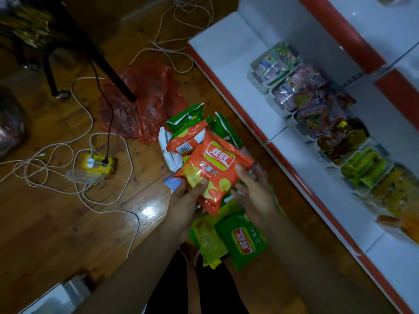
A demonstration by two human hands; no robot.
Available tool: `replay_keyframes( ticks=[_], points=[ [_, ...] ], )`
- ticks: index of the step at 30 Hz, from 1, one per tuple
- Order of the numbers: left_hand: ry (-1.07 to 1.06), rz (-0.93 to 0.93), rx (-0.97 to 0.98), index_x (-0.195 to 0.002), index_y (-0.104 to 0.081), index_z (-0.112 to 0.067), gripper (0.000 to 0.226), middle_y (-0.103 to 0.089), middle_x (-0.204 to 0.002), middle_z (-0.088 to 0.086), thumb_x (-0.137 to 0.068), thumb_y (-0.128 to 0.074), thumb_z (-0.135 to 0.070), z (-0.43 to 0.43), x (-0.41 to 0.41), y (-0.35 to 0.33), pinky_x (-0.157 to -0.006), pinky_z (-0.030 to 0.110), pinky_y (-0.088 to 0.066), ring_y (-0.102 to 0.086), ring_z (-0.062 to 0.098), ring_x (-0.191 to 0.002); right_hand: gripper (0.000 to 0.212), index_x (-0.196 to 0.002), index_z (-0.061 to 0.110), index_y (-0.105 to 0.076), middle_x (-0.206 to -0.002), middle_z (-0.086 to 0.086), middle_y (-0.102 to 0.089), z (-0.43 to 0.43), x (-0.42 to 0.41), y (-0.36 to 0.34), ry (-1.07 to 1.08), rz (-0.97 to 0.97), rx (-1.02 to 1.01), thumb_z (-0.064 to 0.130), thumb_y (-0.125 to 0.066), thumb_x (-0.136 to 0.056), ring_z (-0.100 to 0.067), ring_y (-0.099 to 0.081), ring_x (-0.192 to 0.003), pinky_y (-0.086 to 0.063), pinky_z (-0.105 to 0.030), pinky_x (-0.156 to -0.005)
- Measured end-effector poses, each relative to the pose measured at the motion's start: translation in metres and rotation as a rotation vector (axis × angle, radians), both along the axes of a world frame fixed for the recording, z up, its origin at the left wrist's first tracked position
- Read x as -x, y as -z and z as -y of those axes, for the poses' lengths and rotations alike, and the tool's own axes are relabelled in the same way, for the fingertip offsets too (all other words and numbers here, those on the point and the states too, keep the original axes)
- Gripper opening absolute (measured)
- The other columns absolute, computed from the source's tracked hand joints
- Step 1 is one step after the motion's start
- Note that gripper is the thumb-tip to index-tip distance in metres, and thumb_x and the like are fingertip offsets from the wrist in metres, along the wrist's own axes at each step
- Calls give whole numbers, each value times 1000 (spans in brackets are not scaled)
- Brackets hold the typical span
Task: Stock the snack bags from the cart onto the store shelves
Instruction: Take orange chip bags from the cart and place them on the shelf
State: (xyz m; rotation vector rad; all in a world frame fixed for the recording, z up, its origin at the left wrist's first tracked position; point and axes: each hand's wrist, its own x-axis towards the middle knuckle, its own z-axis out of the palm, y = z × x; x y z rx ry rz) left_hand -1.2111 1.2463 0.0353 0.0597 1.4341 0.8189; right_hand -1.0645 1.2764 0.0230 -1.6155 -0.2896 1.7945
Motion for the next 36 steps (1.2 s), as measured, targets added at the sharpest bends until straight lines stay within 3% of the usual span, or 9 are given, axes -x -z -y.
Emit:
replay_keyframes(
  ticks=[5,8,11,14,17,20,24,28,36],
  points=[
    [199,-24,-96,-93,-64,-18,14,-70,-81,-3,-89,-61,-30,-9,-11,-20,-52,19,-52,-67,3,-61,61,-128,8,-56,-121,-17,-65,5,22,-12,94,-241,39,23,-72,-71,-35,-62,-111,-48,-54,-96],
    [268,-289,-144,-77,-64,-13,34,-67,-73,0,-92,-53,-41,-20,6,-17,-66,27,-52,-64,7,-65,61,-127,8,-58,-120,-16,-66,6,25,-15,195,-237,67,19,-72,-69,-32,-63,-110,-51,-46,-93],
    [381,-668,-347,-74,-61,-25,22,-62,-69,-11,-86,-54,-42,-31,38,-2,-62,24,-43,-57,-5,-60,57,-127,10,-57,-121,-15,-65,12,25,-13,266,-187,83,14,-71,-71,-33,-62,-111,-50,-48,-94],
    [550,-933,-433,-92,-64,-20,14,-62,-79,-5,-87,-58,-33,-48,66,8,-65,26,-37,-59,12,-74,46,-123,13,-59,-117,-12,-68,18,25,-8,309,-113,125,9,-70,-79,-31,-65,-105,-53,-45,-86],
    [689,-1190,-488,-116,-58,-9,40,-57,-110,13,-84,-67,-31,-69,81,28,-80,29,-30,-51,31,-105,42,-119,14,-61,-111,-10,-71,24,35,1,331,-59,131,10,-71,-79,-26,-70,-93,-57,-41,-74],
    [797,-1202,-535,-128,-50,-9,73,-52,-123,15,-71,-74,-47,-93,81,52,-90,37,-33,-45,35,-114,39,-115,14,-63,-100,-7,-74,26,44,14,370,-17,129,9,-73,-77,-23,-73,-82,-58,-37,-63],
    [1084,-1118,-512,-147,-26,-18,97,-38,-146,10,-70,-74,-53,-108,69,75,-100,48,-39,-35,32,-132,52,-117,15,-62,-112,-10,-71,30,53,31,372,6,117,13,-78,-68,-33,-67,-102,-50,-56,-91],
    [1042,-1151,-529,-148,-26,-21,77,-41,-146,7,-84,-67,-36,-102,65,74,-92,47,-46,-42,32,-129,55,-114,17,-63,-111,-11,-71,36,54,33,381,-16,119,15,-81,-63,-36,-66,-103,-47,-62,-92],
    [963,-1175,-626,-137,-44,-18,61,-49,-138,10,-81,-67,-24,-88,72,62,-88,43,-44,-43,33,-126,42,-114,13,-63,-107,-11,-72,35,47,20,382,5,123,8,-74,-74,-28,-70,-91,-56,-43,-78]
  ],
)
